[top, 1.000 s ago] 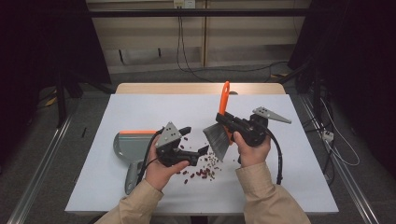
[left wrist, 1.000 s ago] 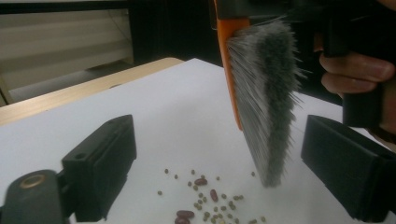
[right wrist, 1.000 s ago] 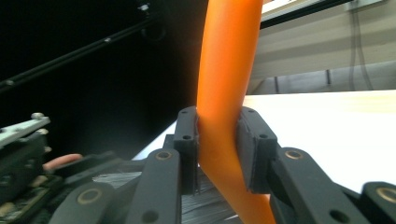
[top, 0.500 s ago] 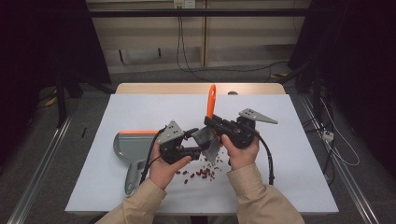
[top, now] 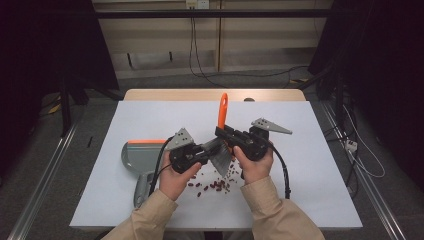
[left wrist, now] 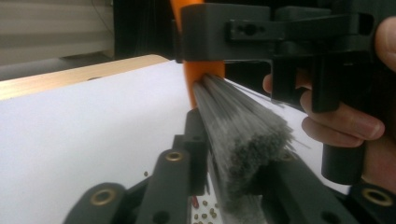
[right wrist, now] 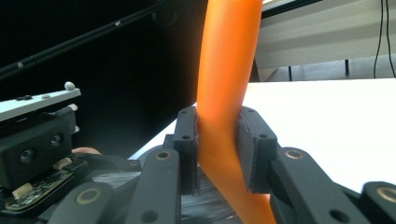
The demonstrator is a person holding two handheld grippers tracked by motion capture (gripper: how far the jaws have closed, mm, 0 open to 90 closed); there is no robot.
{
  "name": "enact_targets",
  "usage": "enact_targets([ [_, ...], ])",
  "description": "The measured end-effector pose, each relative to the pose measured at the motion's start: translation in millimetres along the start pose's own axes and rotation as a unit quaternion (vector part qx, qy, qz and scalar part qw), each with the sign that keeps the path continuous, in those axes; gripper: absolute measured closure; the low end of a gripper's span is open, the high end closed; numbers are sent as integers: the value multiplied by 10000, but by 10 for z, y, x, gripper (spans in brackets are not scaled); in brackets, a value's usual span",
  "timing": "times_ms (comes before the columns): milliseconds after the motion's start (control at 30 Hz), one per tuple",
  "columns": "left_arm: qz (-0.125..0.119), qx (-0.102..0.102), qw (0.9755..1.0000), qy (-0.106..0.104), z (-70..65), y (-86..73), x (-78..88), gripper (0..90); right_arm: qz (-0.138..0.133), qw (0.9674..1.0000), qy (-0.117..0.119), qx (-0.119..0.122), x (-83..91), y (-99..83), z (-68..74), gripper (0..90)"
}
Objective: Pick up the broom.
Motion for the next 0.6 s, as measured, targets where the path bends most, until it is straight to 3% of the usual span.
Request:
enact_targets([
  [233, -52, 68, 10000, 38, 59, -1, 65, 834, 7, 9999, 105, -7, -1, -1, -25, 684],
  [433, -10, 59, 10000, 18, 66, -15, 82, 843, 9, 9997, 235, 116, 8, 18, -55, 514],
  [600, -36, 56, 10000, 1, 69, -5, 98, 844, 22, 9995, 177, 250, 16, 5, -118, 402],
])
Point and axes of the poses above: each handheld gripper's, and its own axes: x roughly backward along the jaws, y roughly out of its top, z roughly to its left, the point moved 5 cm from there along -x, roughly forward along the jaws, and after that the axes turned 11 degrees about -x, right-handed, at the moved point
